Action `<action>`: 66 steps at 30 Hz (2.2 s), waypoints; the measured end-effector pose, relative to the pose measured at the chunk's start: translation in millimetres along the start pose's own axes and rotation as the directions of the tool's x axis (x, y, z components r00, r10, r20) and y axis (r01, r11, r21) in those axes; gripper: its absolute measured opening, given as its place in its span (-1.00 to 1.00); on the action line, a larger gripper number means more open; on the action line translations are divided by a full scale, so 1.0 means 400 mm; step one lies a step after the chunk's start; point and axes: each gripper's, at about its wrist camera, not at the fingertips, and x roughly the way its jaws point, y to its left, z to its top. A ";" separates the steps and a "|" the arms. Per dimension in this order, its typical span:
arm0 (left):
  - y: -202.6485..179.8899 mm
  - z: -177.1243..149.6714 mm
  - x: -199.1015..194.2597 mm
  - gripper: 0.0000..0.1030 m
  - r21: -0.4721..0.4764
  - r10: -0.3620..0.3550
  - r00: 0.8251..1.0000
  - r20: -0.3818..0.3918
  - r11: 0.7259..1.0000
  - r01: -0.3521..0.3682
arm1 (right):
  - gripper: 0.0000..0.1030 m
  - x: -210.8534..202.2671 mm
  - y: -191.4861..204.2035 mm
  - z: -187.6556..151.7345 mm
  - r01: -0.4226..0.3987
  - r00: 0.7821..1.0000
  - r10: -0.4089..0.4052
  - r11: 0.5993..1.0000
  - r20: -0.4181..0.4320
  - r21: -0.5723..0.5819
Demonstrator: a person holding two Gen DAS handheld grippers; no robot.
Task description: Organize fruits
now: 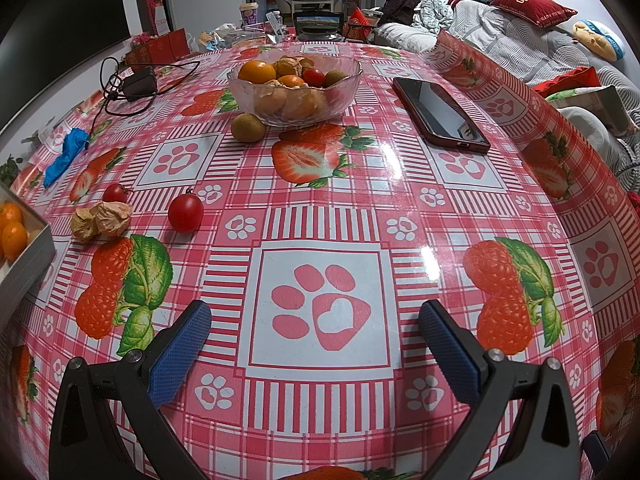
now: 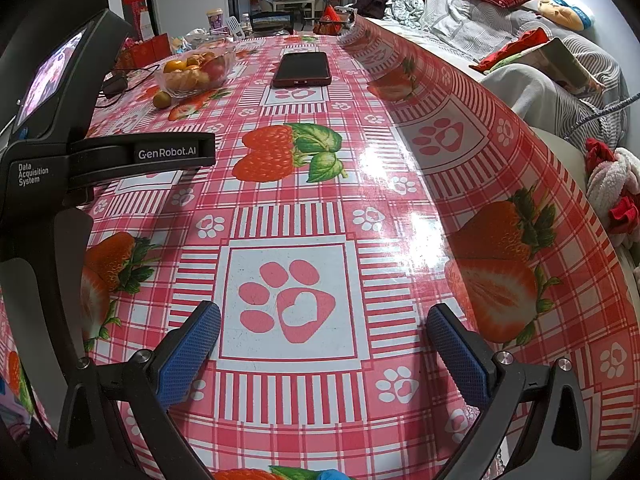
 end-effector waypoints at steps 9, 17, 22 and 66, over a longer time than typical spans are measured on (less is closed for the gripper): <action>-0.001 0.001 0.001 1.00 0.000 0.000 1.000 0.002 1.000 0.000 | 1.00 -0.001 0.009 -0.001 0.000 1.000 0.000 1.000 0.008 -0.001; -0.001 0.001 0.001 1.00 0.000 0.001 1.000 0.003 1.000 -0.001 | 1.00 -0.005 0.006 0.001 -0.003 1.000 0.003 1.000 0.003 0.002; -0.002 0.001 0.001 1.00 0.000 0.001 1.000 0.004 1.000 -0.001 | 1.00 -0.006 0.007 0.000 -0.001 1.000 0.001 1.000 0.003 0.002; -0.002 0.003 0.000 1.00 0.000 0.004 1.000 0.012 1.000 -0.004 | 1.00 -0.006 0.010 -0.005 0.000 1.000 0.000 1.000 -0.002 0.002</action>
